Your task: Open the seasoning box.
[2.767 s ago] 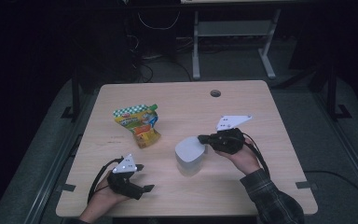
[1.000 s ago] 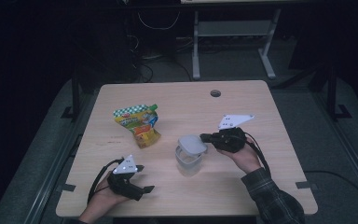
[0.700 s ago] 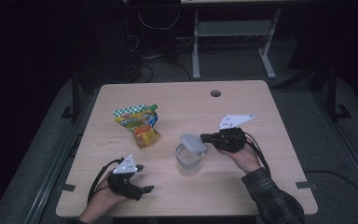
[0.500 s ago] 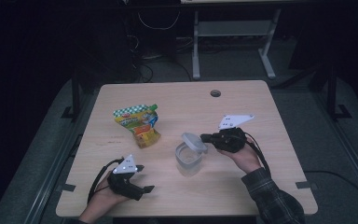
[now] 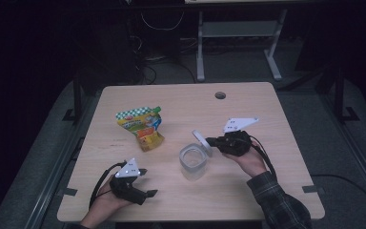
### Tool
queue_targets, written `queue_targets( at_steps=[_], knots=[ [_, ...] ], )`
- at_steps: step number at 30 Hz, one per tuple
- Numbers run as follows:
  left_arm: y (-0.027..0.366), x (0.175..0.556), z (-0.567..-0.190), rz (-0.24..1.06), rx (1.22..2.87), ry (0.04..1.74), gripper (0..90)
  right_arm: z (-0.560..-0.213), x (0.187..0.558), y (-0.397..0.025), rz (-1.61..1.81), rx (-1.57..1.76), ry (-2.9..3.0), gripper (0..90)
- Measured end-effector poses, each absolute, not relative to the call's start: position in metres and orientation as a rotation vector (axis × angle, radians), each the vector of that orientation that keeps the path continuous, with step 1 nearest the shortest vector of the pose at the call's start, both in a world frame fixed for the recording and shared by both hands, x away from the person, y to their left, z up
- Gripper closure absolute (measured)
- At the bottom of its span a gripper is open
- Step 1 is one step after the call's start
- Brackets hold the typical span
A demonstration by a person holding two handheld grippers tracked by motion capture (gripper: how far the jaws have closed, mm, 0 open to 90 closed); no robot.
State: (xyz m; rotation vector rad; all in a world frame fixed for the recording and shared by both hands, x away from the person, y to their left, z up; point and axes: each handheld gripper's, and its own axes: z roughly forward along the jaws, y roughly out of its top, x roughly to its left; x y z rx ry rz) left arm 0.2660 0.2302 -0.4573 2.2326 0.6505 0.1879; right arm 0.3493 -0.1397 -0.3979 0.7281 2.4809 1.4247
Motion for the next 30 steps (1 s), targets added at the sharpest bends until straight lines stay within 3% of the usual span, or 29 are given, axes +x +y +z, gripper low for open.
queue_targets(
  at_steps=[30],
  knots=[
    [0.232, 0.266, -0.457, 0.197, 2.222, 0.666, 13.2, -0.409, 0.352, -0.154, 1.404, 0.804, 2.463, 89.7]
  ],
)
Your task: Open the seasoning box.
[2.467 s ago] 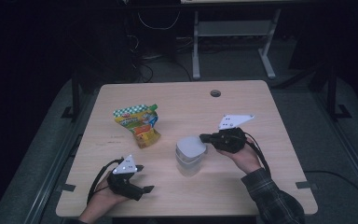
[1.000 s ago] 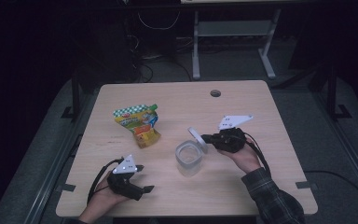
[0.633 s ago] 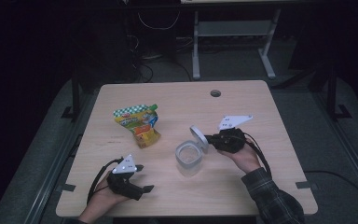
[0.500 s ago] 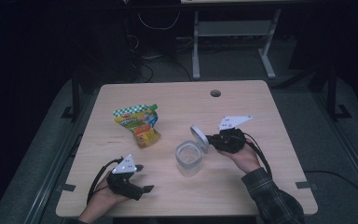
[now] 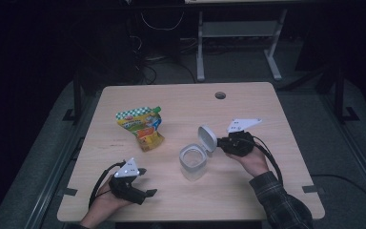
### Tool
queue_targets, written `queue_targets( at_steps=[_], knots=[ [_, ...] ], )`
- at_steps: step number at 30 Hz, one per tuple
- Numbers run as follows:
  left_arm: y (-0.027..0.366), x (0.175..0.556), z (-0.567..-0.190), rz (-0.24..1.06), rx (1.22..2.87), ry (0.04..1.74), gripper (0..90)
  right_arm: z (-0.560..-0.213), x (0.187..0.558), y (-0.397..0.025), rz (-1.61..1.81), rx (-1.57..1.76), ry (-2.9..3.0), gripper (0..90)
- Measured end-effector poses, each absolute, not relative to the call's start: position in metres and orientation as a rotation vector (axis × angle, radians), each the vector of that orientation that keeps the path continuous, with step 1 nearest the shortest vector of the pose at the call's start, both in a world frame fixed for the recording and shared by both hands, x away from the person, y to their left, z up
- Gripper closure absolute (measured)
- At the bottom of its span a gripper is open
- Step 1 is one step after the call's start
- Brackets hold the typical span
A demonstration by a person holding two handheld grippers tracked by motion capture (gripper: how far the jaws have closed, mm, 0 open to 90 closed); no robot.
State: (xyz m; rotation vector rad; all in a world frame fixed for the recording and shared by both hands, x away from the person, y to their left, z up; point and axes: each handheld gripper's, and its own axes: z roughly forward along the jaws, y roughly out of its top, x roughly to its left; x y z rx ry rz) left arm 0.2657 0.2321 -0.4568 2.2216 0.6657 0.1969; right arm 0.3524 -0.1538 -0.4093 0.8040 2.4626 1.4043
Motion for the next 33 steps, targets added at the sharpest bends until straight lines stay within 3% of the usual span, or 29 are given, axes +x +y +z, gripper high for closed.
queue_targets(
  at_steps=[8, 23, 33],
  knots=[
    [0.235, 0.266, -0.456, 0.205, 2.214, 0.684, 13.3, -0.419, 0.342, -0.173, 1.387, 0.883, 2.439, 89.6],
    [0.244, 0.267, -0.449, 0.220, 2.175, 0.733, 12.8, -0.435, 0.290, -0.192, 1.356, 0.898, 2.427, 89.6],
    [0.269, 0.277, -0.437, 0.293, 2.108, 0.792, 13.6, -0.435, 0.276, -0.194, 1.368, 0.859, 2.457, 89.4]
  ],
)
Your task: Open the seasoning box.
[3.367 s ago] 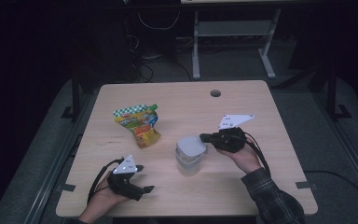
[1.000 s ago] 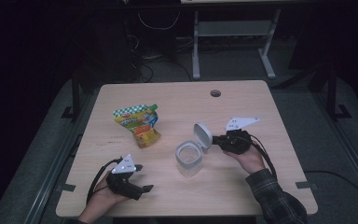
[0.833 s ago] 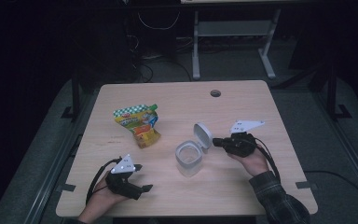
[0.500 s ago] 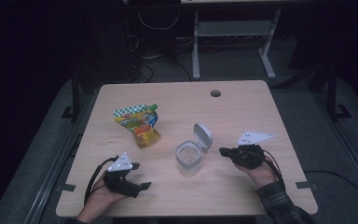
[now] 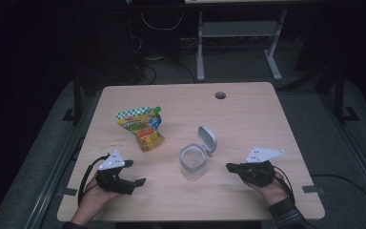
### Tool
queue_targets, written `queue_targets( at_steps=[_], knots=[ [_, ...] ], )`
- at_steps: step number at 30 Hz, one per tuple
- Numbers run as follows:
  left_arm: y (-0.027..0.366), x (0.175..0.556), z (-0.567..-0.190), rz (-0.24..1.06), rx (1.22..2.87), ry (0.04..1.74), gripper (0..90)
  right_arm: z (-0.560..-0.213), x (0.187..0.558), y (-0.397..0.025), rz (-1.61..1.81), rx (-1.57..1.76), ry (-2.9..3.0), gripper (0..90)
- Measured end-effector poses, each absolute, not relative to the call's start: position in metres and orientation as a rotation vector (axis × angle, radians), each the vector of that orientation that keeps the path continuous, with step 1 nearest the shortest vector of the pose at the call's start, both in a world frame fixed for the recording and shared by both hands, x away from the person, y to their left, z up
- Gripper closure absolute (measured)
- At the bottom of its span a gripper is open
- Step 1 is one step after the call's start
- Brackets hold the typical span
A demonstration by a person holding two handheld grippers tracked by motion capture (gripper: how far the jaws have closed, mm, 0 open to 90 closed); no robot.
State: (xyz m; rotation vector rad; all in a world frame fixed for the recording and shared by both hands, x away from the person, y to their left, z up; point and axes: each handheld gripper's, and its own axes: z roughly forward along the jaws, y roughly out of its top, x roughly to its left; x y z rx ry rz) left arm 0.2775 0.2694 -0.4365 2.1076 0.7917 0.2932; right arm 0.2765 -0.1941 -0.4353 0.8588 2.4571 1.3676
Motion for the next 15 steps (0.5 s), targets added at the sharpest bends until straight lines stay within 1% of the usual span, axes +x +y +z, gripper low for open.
queue_targets(
  at_steps=[3, 15],
  knots=[
    [0.280, 0.283, -0.429, 0.321, 2.079, 0.809, 13.7, -0.435, 0.276, -0.194, 1.377, 0.858, 2.456, 89.5],
    [0.309, 0.307, -0.412, 0.362, 1.978, 0.880, 13.7, -0.436, 0.277, -0.189, 1.369, 0.838, 2.469, 88.6]
  ],
)
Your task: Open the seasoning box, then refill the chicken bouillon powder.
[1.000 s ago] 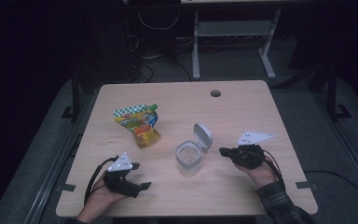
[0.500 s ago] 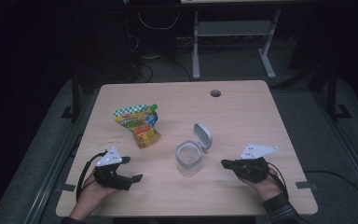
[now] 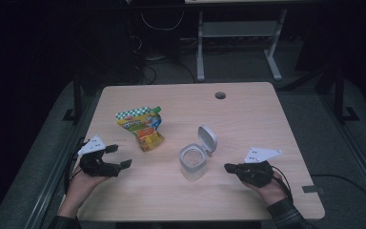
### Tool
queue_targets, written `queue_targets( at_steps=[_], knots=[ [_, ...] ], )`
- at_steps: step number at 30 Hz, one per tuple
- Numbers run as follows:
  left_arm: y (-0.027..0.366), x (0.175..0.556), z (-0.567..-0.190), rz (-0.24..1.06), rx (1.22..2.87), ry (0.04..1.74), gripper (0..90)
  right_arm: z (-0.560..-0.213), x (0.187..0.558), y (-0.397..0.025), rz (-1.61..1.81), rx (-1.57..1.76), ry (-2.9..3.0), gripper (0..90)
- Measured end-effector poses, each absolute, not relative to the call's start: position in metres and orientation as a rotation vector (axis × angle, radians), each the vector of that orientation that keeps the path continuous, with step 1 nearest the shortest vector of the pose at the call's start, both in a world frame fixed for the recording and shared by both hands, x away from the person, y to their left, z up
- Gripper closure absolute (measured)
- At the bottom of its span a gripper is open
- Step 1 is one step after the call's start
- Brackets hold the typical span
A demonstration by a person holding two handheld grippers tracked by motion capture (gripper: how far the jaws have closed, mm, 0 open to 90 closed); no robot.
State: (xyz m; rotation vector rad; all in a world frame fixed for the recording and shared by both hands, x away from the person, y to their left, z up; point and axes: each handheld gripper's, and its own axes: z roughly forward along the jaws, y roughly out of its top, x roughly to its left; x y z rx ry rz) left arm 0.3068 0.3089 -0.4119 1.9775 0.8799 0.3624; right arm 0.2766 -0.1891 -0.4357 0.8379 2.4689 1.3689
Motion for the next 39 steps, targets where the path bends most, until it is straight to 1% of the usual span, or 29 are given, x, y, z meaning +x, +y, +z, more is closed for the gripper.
queue_targets(
  at_steps=[12, 23, 33, 35, 37, 39],
  knots=[
    [0.313, 0.339, -0.398, 0.388, 1.927, 0.862, 13.7, -0.436, 0.277, -0.186, 1.358, 0.826, 2.478, 88.7],
    [0.303, 0.361, -0.388, 0.398, 1.878, 0.827, 13.7, -0.437, 0.277, -0.185, 1.351, 0.818, 2.478, 89.2],
    [0.294, 0.379, -0.385, 0.372, 1.858, 0.792, 14.2, -0.437, 0.278, -0.184, 1.349, 0.819, 2.481, 89.2],
    [0.292, 0.381, -0.386, 0.375, 1.875, 0.784, 14.3, -0.437, 0.277, -0.184, 1.347, 0.818, 2.483, 89.2],
    [0.290, 0.384, -0.386, 0.362, 1.859, 0.780, 15.4, -0.438, 0.277, -0.185, 1.342, 0.822, 2.486, 89.2],
    [0.289, 0.385, -0.387, 0.364, 1.864, 0.770, 20.1, -0.438, 0.277, -0.185, 1.343, 0.822, 2.484, 89.2]
  ],
)
